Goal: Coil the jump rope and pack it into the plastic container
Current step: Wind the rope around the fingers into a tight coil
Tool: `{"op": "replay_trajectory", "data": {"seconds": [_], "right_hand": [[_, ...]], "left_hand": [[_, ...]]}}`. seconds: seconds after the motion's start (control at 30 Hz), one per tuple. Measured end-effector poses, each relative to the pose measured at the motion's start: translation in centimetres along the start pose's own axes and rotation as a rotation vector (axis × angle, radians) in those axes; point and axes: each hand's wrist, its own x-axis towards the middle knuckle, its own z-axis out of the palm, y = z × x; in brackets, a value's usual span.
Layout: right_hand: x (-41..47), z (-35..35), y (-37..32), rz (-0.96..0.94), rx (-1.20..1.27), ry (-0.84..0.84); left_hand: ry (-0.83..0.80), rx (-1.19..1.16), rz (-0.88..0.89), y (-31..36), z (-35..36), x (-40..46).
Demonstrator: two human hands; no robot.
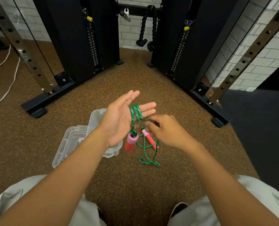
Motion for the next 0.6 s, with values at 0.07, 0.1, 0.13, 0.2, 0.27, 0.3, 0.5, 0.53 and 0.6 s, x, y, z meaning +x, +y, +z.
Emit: {"op": "replay_trajectory", "data": {"seconds": [0.07,0.1,0.13,0.2,0.27,0.3,0.5,0.53,0.6], "right_hand": [[-0.1,0.3,0.0,0.018,0.036,-0.063],[-0.2,0.4,0.0,0.018,0.041,-0.089],[-0.2,0.5,-0.1,0.010,0.031,-0.105],[-0.3,0.6,-0.4,-0.013,-0.005,-0.116],[-0.4,0.4,-0.7,-0.023,0.003,-0.150],[-0.6,0.3,-1.0,-0.032,0.016,-0.174],[-1.2,-0.9,-2.3,-0.162,0.038,-0.090],[-1.1,-1.2,-2.4,-0.170,0.037,-0.052],[-1.0,-2.0,-2.5,-0.167,0.031,0.027]], "left_hand": [[0.038,-0.030,0.021,0.0,-0.2,0.2],[0.056,-0.037,0.031,-0.1,-0.3,0.3],[0.068,-0.038,0.035,-0.1,-0.4,0.4],[0.085,-0.036,0.041,-0.2,-0.6,0.7],[0.093,-0.057,0.057,-0.3,-0.7,0.9],[0.098,-0.068,0.067,-0.3,-0.8,1.0],[0.115,0.040,0.106,-0.4,-1.1,1.1],[0.106,0.108,0.108,-0.5,-1.1,1.2],[0.072,0.255,0.089,-0.9,-0.8,1.1]]}}
